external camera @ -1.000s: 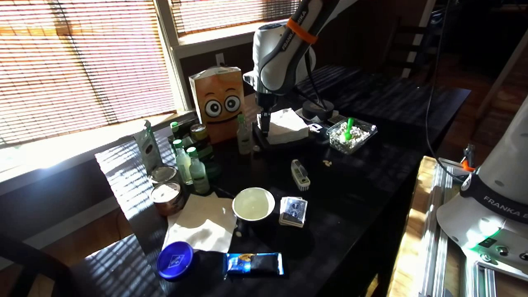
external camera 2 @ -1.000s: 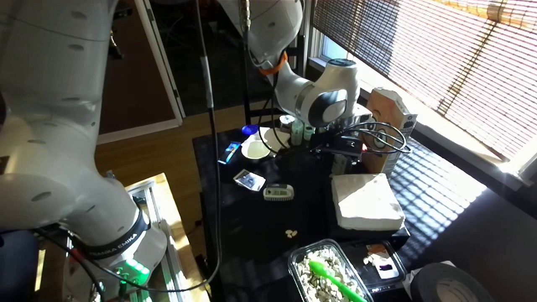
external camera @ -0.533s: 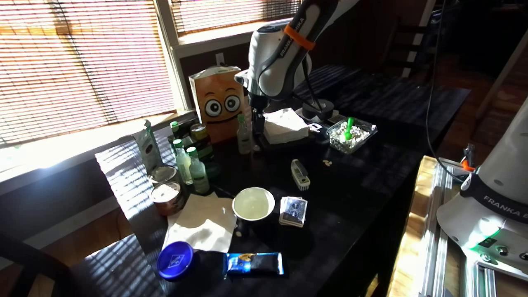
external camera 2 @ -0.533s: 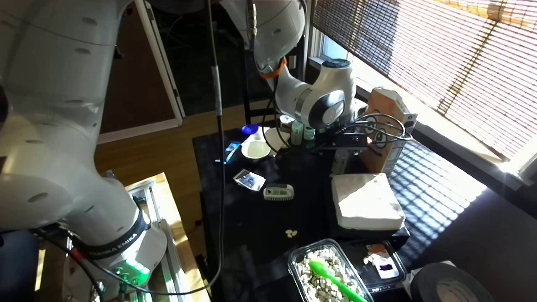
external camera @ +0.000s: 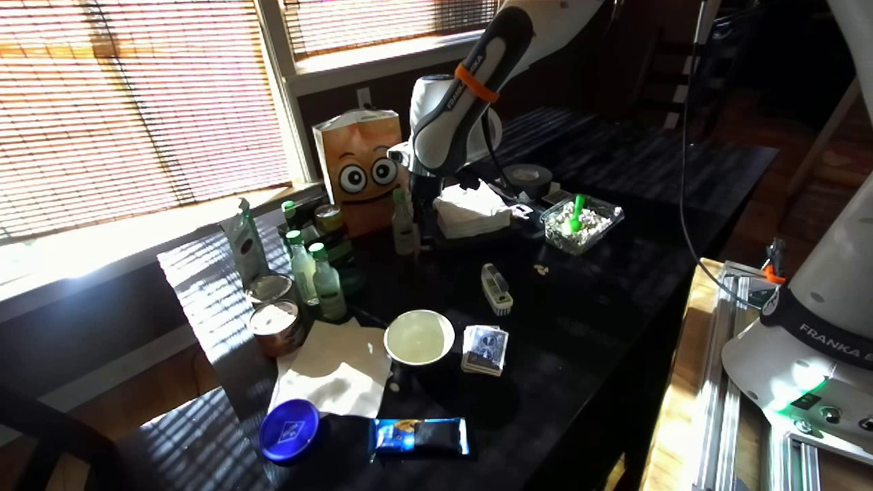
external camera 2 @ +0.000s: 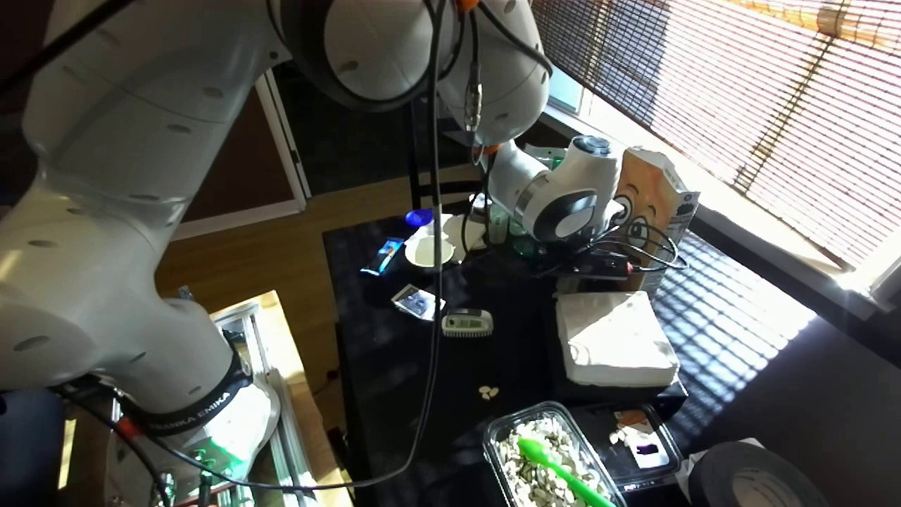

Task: Put the small objects over the tissues

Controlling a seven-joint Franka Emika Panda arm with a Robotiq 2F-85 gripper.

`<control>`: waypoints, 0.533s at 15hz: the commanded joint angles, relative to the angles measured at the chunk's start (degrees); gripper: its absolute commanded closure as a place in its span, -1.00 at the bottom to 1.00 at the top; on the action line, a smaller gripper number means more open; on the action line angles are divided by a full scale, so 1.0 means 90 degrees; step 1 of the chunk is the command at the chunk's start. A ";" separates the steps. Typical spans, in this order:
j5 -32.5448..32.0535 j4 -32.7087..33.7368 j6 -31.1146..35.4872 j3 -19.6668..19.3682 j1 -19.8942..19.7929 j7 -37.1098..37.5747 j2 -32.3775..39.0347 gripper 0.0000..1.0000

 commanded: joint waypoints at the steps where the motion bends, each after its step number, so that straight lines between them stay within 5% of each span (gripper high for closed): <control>1: 0.0269 0.0729 -0.0297 0.0138 -0.0122 -0.0450 0.0609 -1.00; 5: 0.0276 0.1082 -0.0492 0.0077 -0.0069 -0.0533 0.0914 -1.00; 8: 0.0273 0.1194 -0.0598 0.0055 -0.0052 -0.0558 0.0978 -0.59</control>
